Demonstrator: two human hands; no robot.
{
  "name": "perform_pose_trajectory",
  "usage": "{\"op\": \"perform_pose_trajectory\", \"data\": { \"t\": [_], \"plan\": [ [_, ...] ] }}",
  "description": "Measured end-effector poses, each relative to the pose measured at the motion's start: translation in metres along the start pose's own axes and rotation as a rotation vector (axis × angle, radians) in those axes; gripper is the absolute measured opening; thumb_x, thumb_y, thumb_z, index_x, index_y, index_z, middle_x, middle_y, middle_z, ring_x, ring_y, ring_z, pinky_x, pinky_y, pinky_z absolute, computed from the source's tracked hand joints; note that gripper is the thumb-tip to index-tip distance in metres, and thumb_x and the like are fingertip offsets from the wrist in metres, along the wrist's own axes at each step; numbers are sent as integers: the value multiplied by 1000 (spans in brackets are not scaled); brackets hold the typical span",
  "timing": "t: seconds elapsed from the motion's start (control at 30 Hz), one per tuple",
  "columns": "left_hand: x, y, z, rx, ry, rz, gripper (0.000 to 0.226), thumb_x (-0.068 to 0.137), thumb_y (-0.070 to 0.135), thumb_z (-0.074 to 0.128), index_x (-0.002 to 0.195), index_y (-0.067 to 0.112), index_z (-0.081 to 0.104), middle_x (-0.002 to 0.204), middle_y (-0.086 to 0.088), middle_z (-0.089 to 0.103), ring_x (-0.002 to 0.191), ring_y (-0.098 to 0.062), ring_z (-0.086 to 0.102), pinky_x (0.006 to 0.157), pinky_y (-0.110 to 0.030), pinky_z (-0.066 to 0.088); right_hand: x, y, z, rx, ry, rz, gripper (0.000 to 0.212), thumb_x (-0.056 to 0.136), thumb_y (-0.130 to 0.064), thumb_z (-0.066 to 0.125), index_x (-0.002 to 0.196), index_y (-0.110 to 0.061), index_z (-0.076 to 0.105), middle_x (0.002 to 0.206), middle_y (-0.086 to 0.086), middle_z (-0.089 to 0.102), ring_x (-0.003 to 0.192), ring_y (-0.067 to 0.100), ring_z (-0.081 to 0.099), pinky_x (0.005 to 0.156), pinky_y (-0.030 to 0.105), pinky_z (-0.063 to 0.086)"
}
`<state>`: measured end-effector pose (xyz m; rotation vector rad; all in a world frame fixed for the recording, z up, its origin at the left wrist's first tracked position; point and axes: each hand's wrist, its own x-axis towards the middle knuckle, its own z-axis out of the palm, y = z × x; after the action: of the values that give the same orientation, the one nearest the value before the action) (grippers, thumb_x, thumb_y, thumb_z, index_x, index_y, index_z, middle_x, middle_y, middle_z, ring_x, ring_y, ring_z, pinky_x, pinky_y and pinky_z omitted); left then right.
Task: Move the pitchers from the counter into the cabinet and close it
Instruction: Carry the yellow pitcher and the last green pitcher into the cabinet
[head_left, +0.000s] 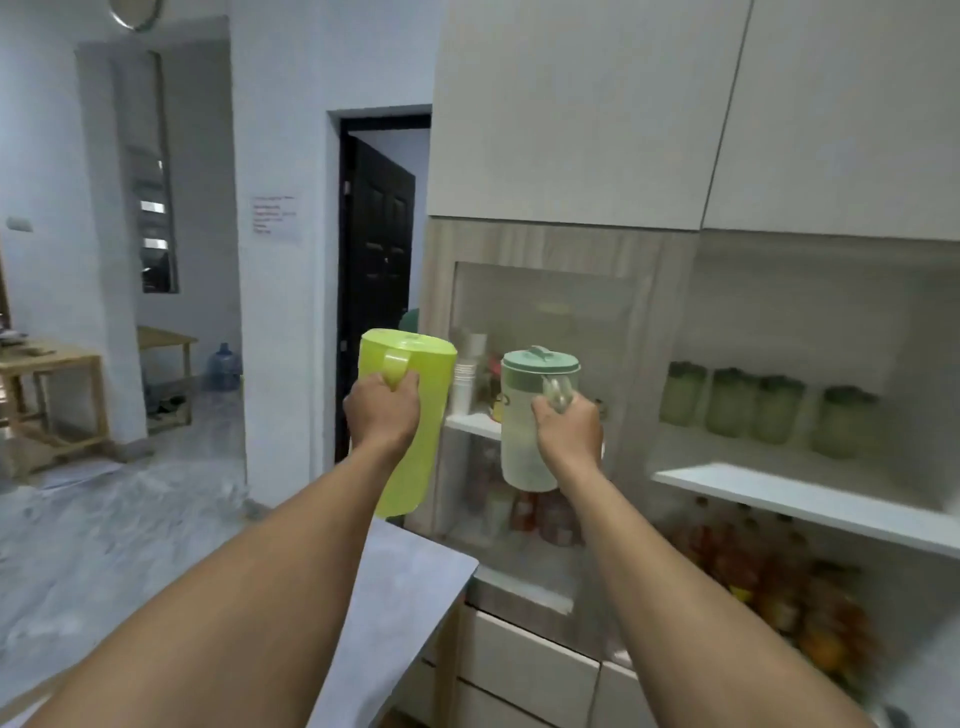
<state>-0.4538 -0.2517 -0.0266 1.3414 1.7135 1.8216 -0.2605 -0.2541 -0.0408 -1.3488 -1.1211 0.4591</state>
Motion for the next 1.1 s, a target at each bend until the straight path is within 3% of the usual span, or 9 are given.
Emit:
{"op": "perform_pose_trajectory", "data": {
  "t": [0.1, 0.3, 0.4, 0.57, 0.73, 0.93, 1.1],
  "plan": [
    [-19, 22, 54, -53, -66, 14, 42, 89, 36, 60, 57, 14, 45, 70, -9, 55, 73, -31, 55, 68, -38, 46, 28, 13, -54, -33, 71, 2, 15, 89, -26, 64, 88, -11, 68, 82, 6, 70, 73, 23, 62, 65, 29, 41],
    [-65, 69, 162, -145, -163, 10, 41, 89, 36, 61, 58, 13, 50, 61, -4, 53, 65, -28, 53, 61, -32, 42, 84, 43, -160, -65, 156, 10, 13, 90, -26, 63, 86, -15, 66, 78, 0, 67, 69, 16, 62, 63, 32, 51],
    [-88, 91, 214, -184, -205, 24, 40, 85, 38, 62, 56, 13, 49, 63, -7, 55, 68, -31, 55, 65, -36, 45, 111, 59, -207, -79, 198, 14, 13, 90, -24, 63, 82, -13, 64, 71, 1, 63, 61, 17, 56, 52, 27, 38],
    [-121, 123, 295, -224, -270, 41, 41, 88, 35, 63, 56, 13, 49, 60, -5, 55, 63, -27, 52, 61, -32, 39, 151, 82, -271, -116, 261, 25, 15, 91, -24, 63, 88, -10, 66, 73, 1, 63, 60, 14, 54, 51, 26, 36],
    [-138, 144, 369, -279, -336, 28, 36, 86, 36, 63, 59, 13, 54, 59, -3, 54, 61, -25, 52, 58, -30, 38, 197, 109, -314, -131, 329, 43, 16, 91, -25, 64, 93, -10, 67, 84, 4, 69, 69, 14, 59, 55, 25, 40],
    [-140, 150, 452, -295, -402, 23, 36, 87, 34, 64, 63, 8, 55, 61, -6, 56, 65, -30, 56, 61, -35, 42, 251, 146, -338, -136, 384, 68, 17, 91, -26, 64, 86, -9, 65, 78, 5, 67, 65, 19, 57, 57, 30, 39],
    [-131, 147, 522, -315, -442, 17, 37, 86, 33, 64, 59, 10, 52, 57, -5, 53, 61, -30, 53, 59, -35, 40, 293, 173, -348, -163, 445, 77, 15, 93, -22, 63, 80, -14, 61, 68, -2, 59, 58, 13, 52, 52, 28, 34]
  ]
}}
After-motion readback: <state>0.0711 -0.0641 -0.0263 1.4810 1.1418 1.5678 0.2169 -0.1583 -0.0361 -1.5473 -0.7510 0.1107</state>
